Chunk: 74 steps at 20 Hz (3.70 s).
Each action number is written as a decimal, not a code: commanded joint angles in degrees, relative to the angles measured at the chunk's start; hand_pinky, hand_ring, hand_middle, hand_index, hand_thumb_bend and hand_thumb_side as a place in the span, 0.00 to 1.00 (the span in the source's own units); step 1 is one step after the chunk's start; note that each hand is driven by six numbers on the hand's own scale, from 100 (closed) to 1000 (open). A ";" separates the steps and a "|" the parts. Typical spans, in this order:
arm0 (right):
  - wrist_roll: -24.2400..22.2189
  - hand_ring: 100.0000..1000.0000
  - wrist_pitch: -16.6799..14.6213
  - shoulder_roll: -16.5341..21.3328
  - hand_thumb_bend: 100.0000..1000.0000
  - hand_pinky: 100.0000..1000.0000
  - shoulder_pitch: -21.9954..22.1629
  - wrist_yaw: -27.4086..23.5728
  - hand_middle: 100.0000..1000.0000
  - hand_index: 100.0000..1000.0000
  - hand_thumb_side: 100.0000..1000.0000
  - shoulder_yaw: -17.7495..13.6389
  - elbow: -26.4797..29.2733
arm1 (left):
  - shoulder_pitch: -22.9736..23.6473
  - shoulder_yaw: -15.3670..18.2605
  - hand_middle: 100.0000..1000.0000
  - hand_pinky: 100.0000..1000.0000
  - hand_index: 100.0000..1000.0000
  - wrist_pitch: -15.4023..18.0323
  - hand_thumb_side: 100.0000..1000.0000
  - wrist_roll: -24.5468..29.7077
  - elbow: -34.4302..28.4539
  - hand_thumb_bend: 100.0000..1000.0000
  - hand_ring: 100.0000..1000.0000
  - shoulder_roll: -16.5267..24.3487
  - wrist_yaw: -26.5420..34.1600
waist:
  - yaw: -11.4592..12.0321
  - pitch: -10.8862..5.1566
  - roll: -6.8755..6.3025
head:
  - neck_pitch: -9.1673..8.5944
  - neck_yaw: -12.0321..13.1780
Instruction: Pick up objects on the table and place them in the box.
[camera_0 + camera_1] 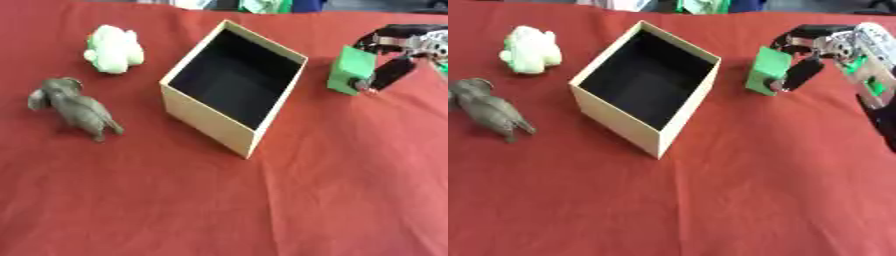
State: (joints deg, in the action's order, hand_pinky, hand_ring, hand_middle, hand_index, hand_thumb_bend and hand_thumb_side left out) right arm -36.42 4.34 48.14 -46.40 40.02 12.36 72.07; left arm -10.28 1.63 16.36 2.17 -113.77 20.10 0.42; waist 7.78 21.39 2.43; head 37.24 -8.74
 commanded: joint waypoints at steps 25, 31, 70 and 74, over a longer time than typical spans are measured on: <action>-3.26 0.70 3.75 -10.17 0.00 0.77 -14.11 -3.26 0.33 0.87 0.13 -0.06 17.29 | -0.24 0.00 0.50 0.58 0.70 -0.28 0.78 1.03 -0.82 0.00 0.54 0.35 0.49 | 0.73 -1.85 0.05 | 0.53 -0.96; -4.68 0.70 3.51 -12.10 0.00 0.76 -12.73 -3.72 0.33 0.88 0.19 1.85 15.11 | -0.46 -0.03 0.50 0.58 0.70 -0.30 0.78 1.21 -0.82 0.00 0.54 0.20 0.72 | 1.00 -1.71 0.02 | 0.39 -1.11; -12.55 0.85 -6.35 -12.84 0.05 0.84 -11.22 0.28 0.69 0.98 0.82 6.96 11.38 | -0.77 -0.10 0.50 0.59 0.70 -0.63 0.78 2.41 -0.82 0.00 0.55 -0.21 0.96 | 1.16 -1.47 0.32 | 0.03 -1.21; -12.80 0.86 -6.77 -12.46 0.09 0.85 -11.38 0.65 0.71 0.99 0.80 6.11 12.90 | -0.74 -0.07 0.50 0.59 0.70 -0.64 0.78 2.53 -0.82 0.00 0.55 -0.19 1.08 | 0.96 -1.63 0.30 | 0.05 -1.23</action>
State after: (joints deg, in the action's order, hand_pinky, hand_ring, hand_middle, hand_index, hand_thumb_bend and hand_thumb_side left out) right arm -49.17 -2.14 34.07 -56.75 40.29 19.56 83.48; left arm -10.63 1.58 15.63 4.50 -113.77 19.54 1.03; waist 8.76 20.95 2.95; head 37.70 -10.00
